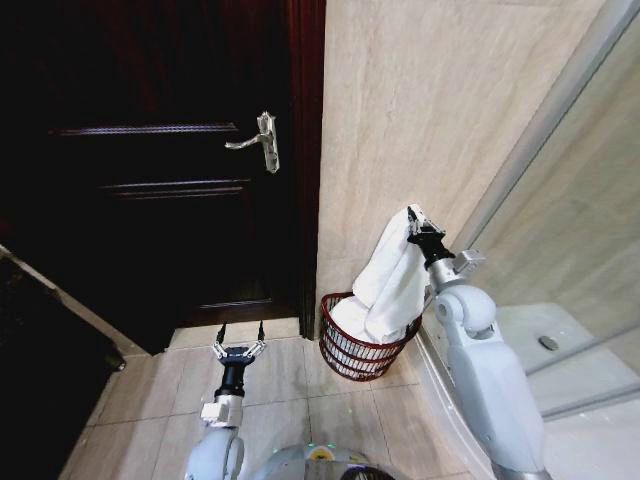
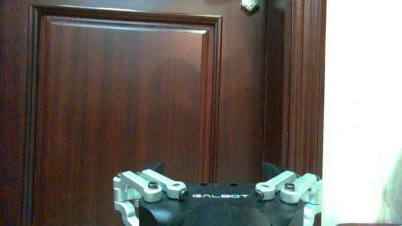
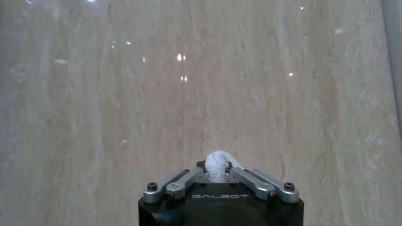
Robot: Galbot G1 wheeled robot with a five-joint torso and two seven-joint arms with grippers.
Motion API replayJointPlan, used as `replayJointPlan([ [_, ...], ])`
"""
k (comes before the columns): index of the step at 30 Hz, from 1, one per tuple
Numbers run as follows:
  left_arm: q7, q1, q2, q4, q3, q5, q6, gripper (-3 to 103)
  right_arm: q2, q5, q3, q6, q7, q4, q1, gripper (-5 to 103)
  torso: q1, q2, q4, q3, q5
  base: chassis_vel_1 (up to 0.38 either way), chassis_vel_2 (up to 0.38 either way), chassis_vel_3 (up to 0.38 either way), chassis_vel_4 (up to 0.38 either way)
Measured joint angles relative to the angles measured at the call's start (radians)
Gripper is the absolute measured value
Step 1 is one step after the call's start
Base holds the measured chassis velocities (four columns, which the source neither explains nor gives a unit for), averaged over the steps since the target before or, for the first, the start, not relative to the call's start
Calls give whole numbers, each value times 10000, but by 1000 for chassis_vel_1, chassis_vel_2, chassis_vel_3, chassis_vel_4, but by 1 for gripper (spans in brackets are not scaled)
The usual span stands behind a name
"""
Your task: Discard the used towel into the hamper.
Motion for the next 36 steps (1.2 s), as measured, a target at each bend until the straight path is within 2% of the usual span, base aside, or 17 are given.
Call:
replayJointPlan([
  [12,-10,156,33,-133,-102,-35,-113,100,-36,76,-211,4,96,-61,467,5,-5,-25,1,-20,2,0,0,0,0],
  [19,-21,201,16,-100,-117,-49,-235,100,-8,-27,-208,104,-4,-9,225,5,3,-6,1,-13,-4,0,0,0,0],
  [29,-26,190,5,-130,-98,-55,-304,100,663,-619,-3,829,-629,-1997,-465,5,3,21,-8,-7,-6,0,0,0,0],
  [31,-31,193,20,-131,-118,-63,-306,100,784,-671,-4,864,-680,-2321,-670,5,16,15,0,9,11,0,0,0,0],
  [34,-32,178,19,-119,-119,-68,-314,100,929,-649,-50,893,-779,-2407,-939,5,16,17,4,4,-11,0,0,0,0],
  [35,-34,172,13,-110,-121,-70,-314,100,1022,-650,-98,880,-899,-2434,-1107,5,20,15,8,10,10,0,0,0,0],
  [36,-36,169,11,-107,-120,-71,-315,100,1106,-658,-121,876,-1016,-2441,-1262,5,21,16,11,9,11,0,0,0,0],
])
